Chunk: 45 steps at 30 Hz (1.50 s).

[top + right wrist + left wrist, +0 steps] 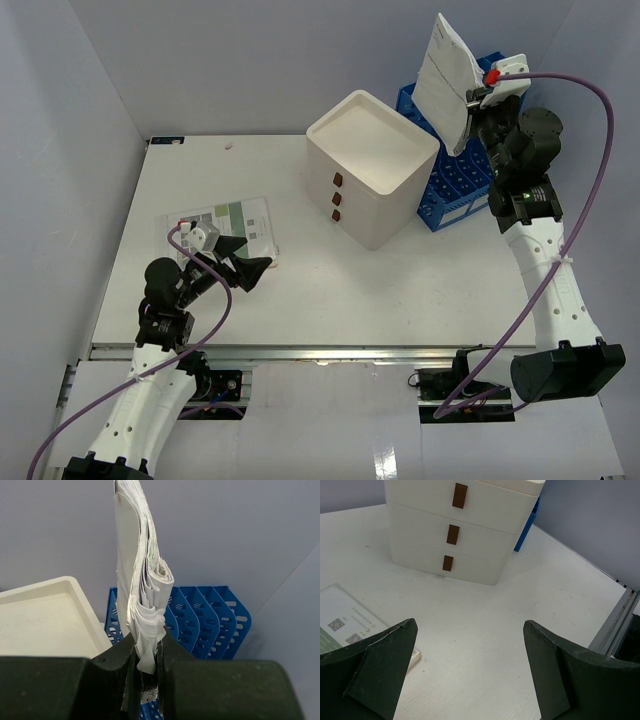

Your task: Organize the desk

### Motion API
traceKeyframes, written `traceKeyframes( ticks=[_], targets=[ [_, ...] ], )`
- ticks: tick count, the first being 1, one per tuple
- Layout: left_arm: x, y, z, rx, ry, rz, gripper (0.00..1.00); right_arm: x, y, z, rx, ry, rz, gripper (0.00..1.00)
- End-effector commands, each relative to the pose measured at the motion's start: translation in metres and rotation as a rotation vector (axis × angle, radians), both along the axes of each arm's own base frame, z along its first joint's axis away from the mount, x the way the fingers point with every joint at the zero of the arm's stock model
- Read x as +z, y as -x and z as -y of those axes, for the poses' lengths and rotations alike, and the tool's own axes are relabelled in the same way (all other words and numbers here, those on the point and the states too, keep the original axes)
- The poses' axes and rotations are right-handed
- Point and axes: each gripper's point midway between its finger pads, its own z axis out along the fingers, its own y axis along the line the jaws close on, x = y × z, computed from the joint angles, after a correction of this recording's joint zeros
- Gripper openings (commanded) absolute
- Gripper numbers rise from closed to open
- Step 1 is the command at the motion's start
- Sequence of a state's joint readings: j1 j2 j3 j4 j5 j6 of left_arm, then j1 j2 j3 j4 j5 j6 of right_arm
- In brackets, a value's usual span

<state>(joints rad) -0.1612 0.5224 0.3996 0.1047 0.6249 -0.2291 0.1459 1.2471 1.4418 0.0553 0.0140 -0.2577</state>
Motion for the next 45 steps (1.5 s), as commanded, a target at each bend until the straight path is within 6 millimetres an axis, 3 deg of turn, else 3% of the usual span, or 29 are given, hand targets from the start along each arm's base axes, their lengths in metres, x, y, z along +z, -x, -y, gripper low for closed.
traceKeyframes(
  ticks=[1,8,19,26,33,45],
  targets=[
    [0.016,0.002,0.002,-0.015,0.007,0.036,0.98,0.069,0.027,0.011,-0.03,-0.065,0.18,0.08],
    [0.018,0.004,0.002,-0.018,0.007,0.041,0.98,0.057,0.021,0.013,-0.05,-0.047,0.162,0.08],
    [0.017,0.003,0.003,-0.022,0.006,0.035,0.98,0.065,0.03,0.02,-0.082,-0.033,0.189,0.08],
    [0.016,0.003,0.004,-0.025,0.006,0.027,0.98,0.059,0.029,0.018,-0.068,-0.024,0.172,0.08],
    [0.016,0.003,0.003,-0.024,0.006,0.028,0.98,0.042,0.024,0.013,-0.047,-0.007,0.143,0.08],
    [0.016,0.003,0.004,-0.027,0.006,0.028,0.98,-0.004,0.019,-0.024,0.152,-0.006,0.03,0.08]
  ],
)
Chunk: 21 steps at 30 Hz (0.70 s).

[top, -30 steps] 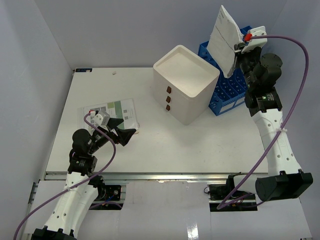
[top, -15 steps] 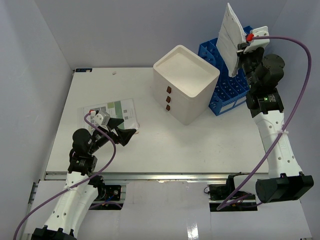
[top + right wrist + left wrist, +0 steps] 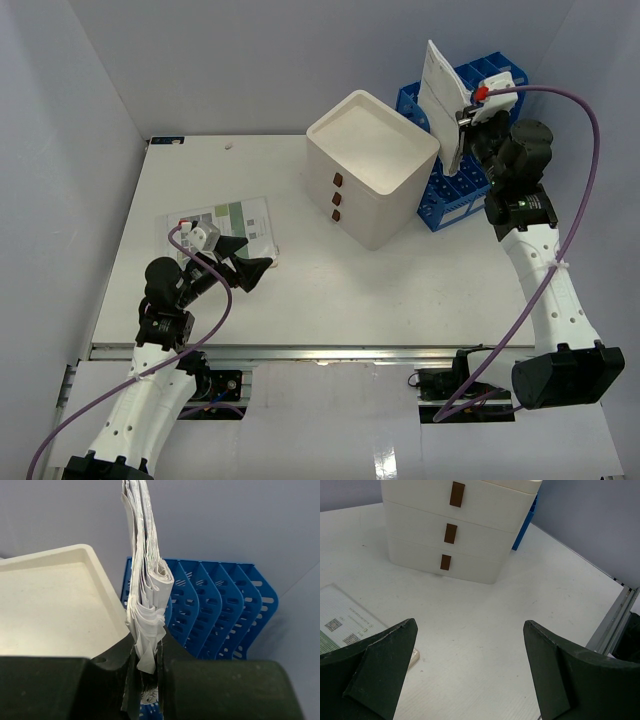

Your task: Organize the desk

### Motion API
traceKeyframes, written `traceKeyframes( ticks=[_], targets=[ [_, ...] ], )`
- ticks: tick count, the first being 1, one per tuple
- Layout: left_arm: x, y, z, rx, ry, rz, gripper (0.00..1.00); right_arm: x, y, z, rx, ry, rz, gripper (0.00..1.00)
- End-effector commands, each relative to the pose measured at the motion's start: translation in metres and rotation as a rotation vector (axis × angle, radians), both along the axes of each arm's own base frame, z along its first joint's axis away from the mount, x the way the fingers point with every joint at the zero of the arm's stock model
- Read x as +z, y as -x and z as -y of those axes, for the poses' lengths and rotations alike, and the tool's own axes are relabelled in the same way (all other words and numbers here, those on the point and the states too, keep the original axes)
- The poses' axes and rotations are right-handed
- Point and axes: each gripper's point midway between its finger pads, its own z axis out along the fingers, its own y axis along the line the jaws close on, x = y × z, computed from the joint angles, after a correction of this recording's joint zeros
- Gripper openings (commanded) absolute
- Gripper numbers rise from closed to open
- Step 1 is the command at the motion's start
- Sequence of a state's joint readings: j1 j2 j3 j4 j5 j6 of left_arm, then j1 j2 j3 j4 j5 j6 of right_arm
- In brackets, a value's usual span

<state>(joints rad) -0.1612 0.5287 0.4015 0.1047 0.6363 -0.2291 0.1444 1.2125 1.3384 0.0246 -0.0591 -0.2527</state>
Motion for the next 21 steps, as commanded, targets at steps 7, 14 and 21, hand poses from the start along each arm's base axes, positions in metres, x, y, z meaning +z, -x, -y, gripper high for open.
traceKeyframes(
  ticks=[7,14,21],
  targets=[
    [0.016,0.002,0.003,-0.019,0.006,0.033,0.98,0.013,0.006,0.0,0.002,-0.04,0.114,0.08],
    [0.013,0.0,0.004,-0.023,0.003,0.024,0.98,-0.025,0.012,0.011,-0.052,-0.029,0.158,0.08],
    [0.009,-0.003,0.003,-0.019,0.002,0.006,0.98,-0.028,0.015,0.005,-0.055,-0.016,0.262,0.08]
  ],
)
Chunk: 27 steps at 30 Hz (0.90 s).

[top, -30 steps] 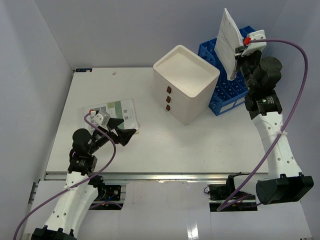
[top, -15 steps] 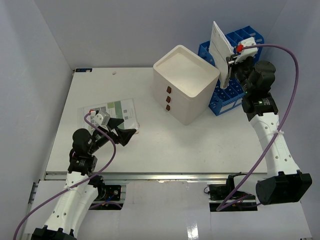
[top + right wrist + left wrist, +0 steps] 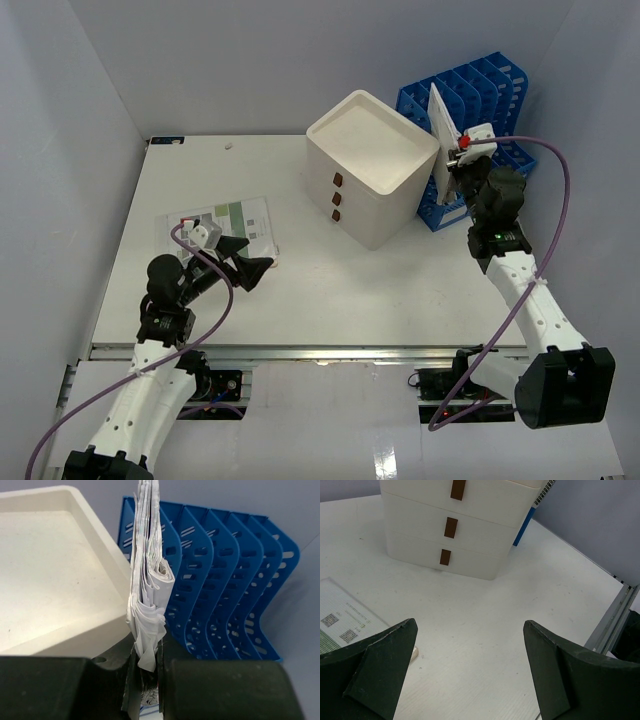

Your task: Organize the desk

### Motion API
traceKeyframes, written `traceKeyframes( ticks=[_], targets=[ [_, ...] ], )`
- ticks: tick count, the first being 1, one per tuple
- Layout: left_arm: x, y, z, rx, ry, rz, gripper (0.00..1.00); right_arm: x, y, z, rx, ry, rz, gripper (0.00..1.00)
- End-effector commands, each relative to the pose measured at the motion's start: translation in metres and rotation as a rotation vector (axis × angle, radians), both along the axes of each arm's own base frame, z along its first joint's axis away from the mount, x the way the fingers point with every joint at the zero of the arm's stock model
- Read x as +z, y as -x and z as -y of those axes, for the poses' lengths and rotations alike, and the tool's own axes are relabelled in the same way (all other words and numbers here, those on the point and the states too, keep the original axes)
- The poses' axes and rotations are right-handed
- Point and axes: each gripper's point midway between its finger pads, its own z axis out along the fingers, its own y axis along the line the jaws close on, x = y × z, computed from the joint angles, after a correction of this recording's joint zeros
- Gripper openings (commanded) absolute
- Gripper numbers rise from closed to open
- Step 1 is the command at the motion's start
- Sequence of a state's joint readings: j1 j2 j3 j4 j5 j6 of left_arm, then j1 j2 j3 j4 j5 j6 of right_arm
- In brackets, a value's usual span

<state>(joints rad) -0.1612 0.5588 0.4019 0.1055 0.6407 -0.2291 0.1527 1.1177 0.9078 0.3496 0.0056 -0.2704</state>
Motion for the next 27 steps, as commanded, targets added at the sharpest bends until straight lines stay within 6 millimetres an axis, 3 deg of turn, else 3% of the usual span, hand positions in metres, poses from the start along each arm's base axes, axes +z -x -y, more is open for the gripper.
traceKeyframes(
  ticks=[1,5,15,18,22,27],
  targets=[
    [0.016,0.0,0.002,-0.014,0.008,0.033,0.98,0.069,0.008,-0.007,0.01,-0.012,0.276,0.08],
    [0.014,-0.001,0.002,-0.013,0.007,0.024,0.98,0.075,-0.004,-0.017,0.044,0.031,0.291,0.09],
    [0.011,-0.002,0.002,-0.007,0.005,0.011,0.98,0.055,-0.011,-0.029,0.097,0.06,0.28,0.13],
    [0.011,-0.003,0.002,-0.008,0.007,0.007,0.98,0.046,-0.011,-0.03,0.103,0.053,0.26,0.28],
    [0.007,-0.006,0.001,0.014,0.021,-0.04,0.98,0.038,-0.011,-0.03,0.103,0.057,0.238,0.59],
    [-0.001,-0.02,-0.006,0.088,0.037,-0.129,0.98,0.047,-0.005,-0.032,0.112,0.049,0.251,0.76]
  ],
)
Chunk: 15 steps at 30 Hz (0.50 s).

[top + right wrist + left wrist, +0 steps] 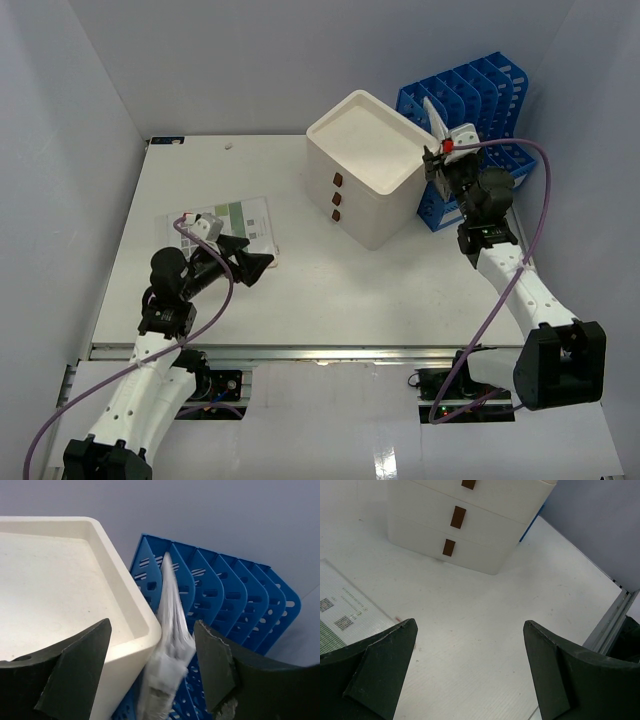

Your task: Organize the desk

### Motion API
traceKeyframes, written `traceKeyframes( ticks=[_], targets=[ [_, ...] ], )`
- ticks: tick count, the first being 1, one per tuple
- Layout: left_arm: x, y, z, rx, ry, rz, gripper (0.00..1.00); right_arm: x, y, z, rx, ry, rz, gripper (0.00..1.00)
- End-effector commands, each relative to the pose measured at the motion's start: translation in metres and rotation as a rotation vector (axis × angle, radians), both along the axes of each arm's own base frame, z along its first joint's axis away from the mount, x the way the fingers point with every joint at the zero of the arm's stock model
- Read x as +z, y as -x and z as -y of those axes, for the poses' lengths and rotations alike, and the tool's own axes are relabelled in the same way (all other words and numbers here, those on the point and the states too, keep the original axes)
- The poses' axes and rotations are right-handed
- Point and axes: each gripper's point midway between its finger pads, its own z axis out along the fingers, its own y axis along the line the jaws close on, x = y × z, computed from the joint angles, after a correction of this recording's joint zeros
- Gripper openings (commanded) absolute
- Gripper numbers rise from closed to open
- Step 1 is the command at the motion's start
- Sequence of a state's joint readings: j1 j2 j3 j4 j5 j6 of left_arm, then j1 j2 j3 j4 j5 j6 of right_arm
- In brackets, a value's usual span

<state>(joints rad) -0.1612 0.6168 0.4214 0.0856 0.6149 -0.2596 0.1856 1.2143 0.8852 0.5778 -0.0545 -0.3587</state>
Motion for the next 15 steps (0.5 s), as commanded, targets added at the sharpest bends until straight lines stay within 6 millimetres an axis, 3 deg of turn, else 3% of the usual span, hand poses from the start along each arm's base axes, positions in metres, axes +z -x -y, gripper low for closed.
traceKeyframes(
  ticks=[1,9,11,13,14,15],
  targets=[
    [0.007,-0.012,-0.005,0.067,0.025,-0.058,0.98,0.041,0.015,-0.007,0.037,-0.03,0.121,0.77],
    [0.002,-0.017,-0.013,0.131,0.034,-0.088,0.98,0.068,0.022,-0.002,0.006,-0.042,0.147,0.78],
    [-0.008,-0.026,-0.025,0.238,0.056,-0.158,0.98,0.071,0.03,-0.022,0.12,0.003,0.102,0.79],
    [-0.022,-0.035,-0.041,0.379,0.093,-0.266,0.98,0.058,0.046,-0.054,0.324,0.091,0.002,0.8],
    [-0.033,-0.039,-0.056,0.485,0.095,-0.323,0.98,0.063,0.074,-0.087,0.554,0.16,0.001,0.8],
    [-0.041,-0.041,-0.064,0.545,0.098,-0.362,0.98,0.06,0.094,-0.105,0.689,0.201,-0.017,0.82]
  ],
)
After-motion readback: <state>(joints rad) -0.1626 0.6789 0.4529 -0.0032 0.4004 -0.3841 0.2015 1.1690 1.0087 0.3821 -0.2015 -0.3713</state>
